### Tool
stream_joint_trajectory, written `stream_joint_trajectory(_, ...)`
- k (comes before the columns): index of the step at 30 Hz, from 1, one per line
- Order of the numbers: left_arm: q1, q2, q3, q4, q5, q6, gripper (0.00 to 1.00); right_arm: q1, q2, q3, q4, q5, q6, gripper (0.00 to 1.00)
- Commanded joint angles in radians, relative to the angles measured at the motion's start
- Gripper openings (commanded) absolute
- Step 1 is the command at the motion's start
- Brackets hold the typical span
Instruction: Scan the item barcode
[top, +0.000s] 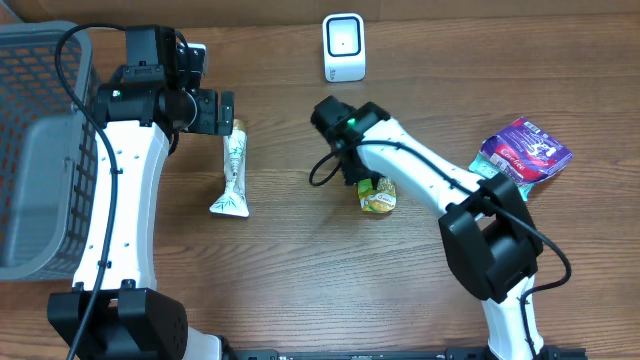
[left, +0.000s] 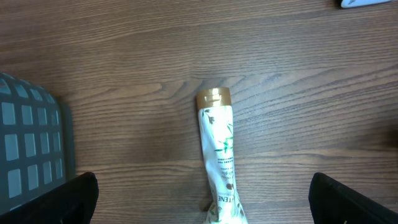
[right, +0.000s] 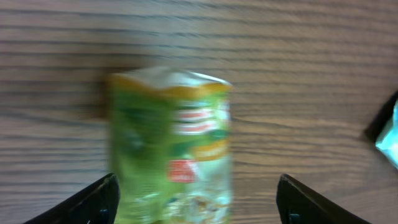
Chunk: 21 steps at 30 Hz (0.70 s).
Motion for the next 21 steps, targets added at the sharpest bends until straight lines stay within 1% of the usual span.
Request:
stream_joint_trajectory(1, 0.004, -0.023, 0.007, 0.000, 0.000, -0.018, 0.99, 0.060, -0.010, -0.004, 0.023, 0.056, -0.019, 0.84)
stream_joint_trajectory(9, 0.004, -0.023, 0.007, 0.000, 0.000, -0.018, 1.00, 0.082, 0.040, -0.005, 0.028, 0.160, -0.015, 0.84)
stream_joint_trajectory(18, 0.004, -0.022, 0.007, 0.000, 0.000, -0.018, 1.00, 0.080, 0.109, -0.005, 0.040, 0.156, -0.011, 0.84)
stream_joint_trajectory(20, 0.004, -0.022, 0.007, 0.000, 0.000, -0.018, 1.00, 0.079, 0.112, -0.004, 0.045, 0.156, -0.011, 0.80)
stream_joint_trajectory(21, 0.004, -0.022, 0.007, 0.000, 0.000, -0.018, 0.99, 0.076, 0.115, -0.005, 0.048, 0.156, -0.012, 0.77)
